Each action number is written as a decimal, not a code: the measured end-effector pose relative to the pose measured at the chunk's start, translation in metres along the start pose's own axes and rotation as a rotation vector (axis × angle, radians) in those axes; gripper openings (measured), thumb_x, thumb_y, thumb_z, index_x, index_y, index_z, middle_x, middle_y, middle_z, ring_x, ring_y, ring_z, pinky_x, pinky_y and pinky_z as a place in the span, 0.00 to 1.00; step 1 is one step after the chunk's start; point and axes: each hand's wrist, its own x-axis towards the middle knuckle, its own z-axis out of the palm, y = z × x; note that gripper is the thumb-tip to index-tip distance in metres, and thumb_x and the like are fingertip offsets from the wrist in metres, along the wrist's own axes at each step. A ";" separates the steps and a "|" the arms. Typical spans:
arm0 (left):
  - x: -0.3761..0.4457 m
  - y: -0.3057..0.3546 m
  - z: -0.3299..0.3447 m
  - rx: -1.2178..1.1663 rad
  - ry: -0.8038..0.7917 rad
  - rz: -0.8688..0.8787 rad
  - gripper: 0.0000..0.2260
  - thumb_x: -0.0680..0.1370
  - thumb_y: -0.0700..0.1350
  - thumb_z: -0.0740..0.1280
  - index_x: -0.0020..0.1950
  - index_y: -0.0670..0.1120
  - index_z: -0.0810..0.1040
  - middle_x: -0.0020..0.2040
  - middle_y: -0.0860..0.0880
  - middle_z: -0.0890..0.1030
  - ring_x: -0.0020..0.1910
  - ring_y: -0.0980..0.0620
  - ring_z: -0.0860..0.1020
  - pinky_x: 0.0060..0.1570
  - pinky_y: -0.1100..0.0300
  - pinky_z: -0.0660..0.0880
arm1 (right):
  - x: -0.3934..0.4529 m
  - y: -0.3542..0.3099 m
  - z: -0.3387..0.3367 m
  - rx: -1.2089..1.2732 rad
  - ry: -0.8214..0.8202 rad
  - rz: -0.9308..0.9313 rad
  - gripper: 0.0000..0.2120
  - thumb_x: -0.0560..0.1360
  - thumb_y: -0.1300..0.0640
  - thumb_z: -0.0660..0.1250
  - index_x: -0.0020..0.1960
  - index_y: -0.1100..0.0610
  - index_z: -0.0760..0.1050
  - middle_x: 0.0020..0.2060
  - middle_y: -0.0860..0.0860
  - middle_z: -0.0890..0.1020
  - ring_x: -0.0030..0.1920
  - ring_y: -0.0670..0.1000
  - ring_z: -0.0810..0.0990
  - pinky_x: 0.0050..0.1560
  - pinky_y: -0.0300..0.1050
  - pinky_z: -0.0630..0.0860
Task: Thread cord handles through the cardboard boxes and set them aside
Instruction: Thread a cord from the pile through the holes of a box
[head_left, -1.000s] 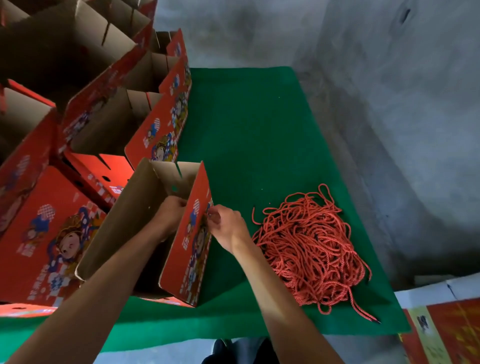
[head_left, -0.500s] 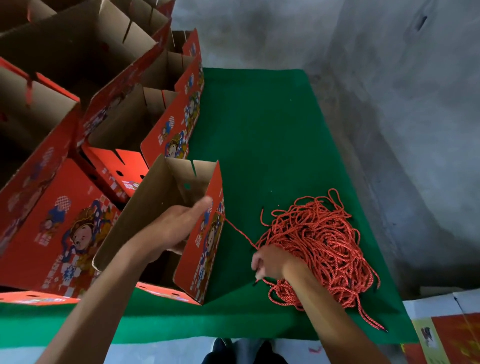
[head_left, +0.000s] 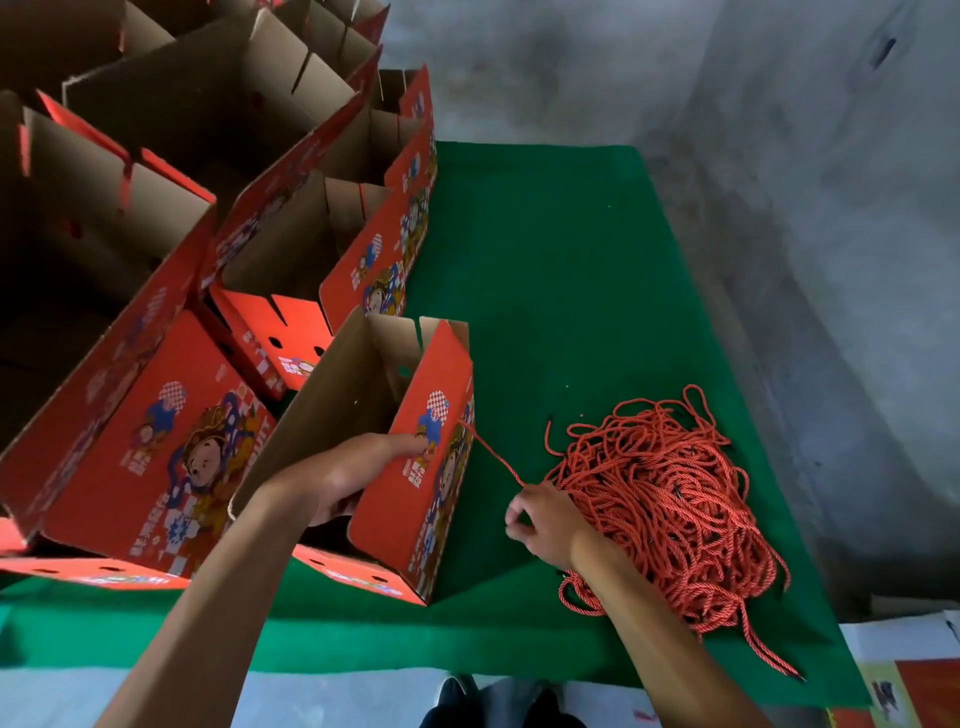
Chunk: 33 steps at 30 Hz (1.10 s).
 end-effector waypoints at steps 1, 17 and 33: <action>-0.002 0.000 0.000 -0.028 -0.001 0.001 0.17 0.79 0.59 0.68 0.61 0.48 0.82 0.50 0.47 0.88 0.52 0.47 0.86 0.48 0.56 0.78 | 0.002 -0.010 -0.003 0.145 0.023 0.017 0.06 0.83 0.52 0.66 0.55 0.53 0.80 0.53 0.46 0.82 0.56 0.47 0.78 0.64 0.48 0.72; -0.002 0.014 0.012 -0.039 0.063 0.043 0.13 0.80 0.63 0.64 0.54 0.55 0.78 0.49 0.51 0.85 0.47 0.52 0.83 0.38 0.59 0.74 | -0.004 -0.063 -0.002 0.816 0.232 -0.061 0.04 0.81 0.56 0.70 0.53 0.52 0.84 0.44 0.46 0.88 0.46 0.45 0.86 0.56 0.41 0.81; 0.008 0.009 0.014 -0.094 -0.111 0.115 0.25 0.76 0.73 0.57 0.56 0.56 0.80 0.51 0.52 0.88 0.51 0.51 0.86 0.45 0.54 0.82 | -0.002 -0.083 -0.002 0.614 0.343 -0.001 0.09 0.83 0.60 0.64 0.51 0.59 0.83 0.44 0.51 0.87 0.44 0.50 0.86 0.49 0.49 0.83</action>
